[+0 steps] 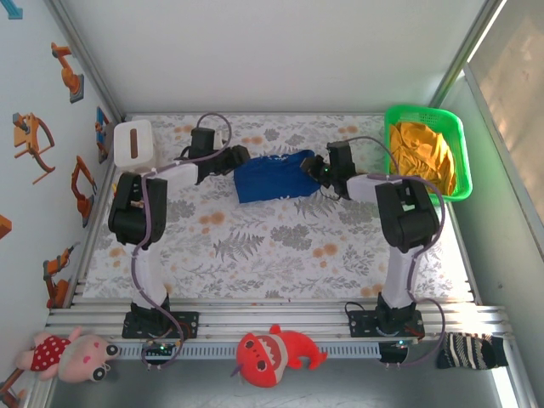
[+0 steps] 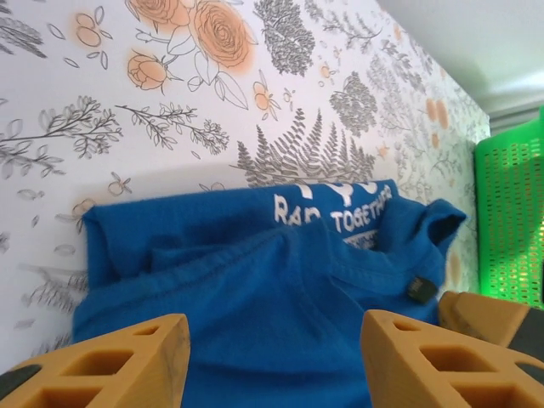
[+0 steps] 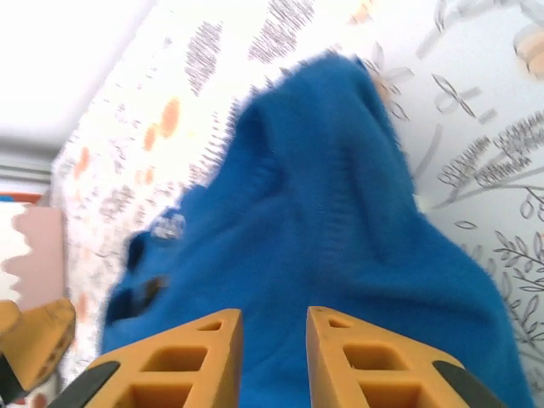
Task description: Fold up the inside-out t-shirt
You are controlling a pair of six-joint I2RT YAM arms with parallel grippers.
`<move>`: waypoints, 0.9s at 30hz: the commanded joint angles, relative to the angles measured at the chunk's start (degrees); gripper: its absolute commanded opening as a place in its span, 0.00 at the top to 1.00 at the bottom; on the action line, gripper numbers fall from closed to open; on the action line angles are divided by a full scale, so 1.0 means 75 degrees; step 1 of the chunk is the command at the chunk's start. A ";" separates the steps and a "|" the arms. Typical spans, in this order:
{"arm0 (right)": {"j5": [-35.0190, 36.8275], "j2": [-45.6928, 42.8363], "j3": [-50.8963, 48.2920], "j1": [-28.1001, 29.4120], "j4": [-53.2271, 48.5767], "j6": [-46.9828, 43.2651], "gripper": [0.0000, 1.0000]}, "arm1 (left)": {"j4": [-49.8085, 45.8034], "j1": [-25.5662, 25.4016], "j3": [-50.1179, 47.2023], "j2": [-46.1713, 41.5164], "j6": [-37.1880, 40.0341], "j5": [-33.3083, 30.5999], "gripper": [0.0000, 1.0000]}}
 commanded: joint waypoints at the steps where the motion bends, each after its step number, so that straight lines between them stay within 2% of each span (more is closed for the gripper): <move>1: -0.0046 -0.1213 0.0014 -0.0009 -0.0401 -0.0472 0.68 | -0.0673 -0.0024 -0.0601 -0.1097 -0.0038 -0.0166 0.42; 6: -0.0062 -0.2300 -0.0173 -0.0009 -0.0958 -0.0681 0.63 | -0.0535 -0.0155 -0.1807 -0.1711 -0.0882 -0.0224 0.38; 9: -0.0002 -0.2988 -0.0330 -0.0012 -0.1330 -0.0835 0.62 | -0.0380 -0.0323 -0.2136 -0.1659 -0.1090 -0.0222 0.35; 16: 0.0374 -0.4596 -0.0886 -0.0013 -0.2226 -0.1178 0.60 | -0.0249 -0.0715 -0.2073 -0.1022 -0.1306 -0.0150 0.32; 23: 0.0747 -0.5834 -0.1443 -0.0012 -0.2724 -0.1206 0.60 | -0.0086 -0.0814 -0.1770 -0.0358 -0.1549 -0.0326 0.32; 25: 0.0834 -0.6098 -0.1554 -0.0018 -0.2881 -0.1179 0.60 | 0.0064 -0.0812 -0.1627 -0.0153 -0.1644 -0.0392 0.41; 26: 0.0854 -0.6183 -0.1579 -0.0013 -0.2952 -0.1178 0.60 | 0.0081 -0.0793 -0.1538 -0.0088 -0.1646 -0.0422 0.50; 27: 0.0873 -0.6300 -0.1608 -0.0009 -0.3045 -0.1189 0.60 | 0.0076 -0.0752 -0.1438 -0.0042 -0.1631 -0.0441 0.62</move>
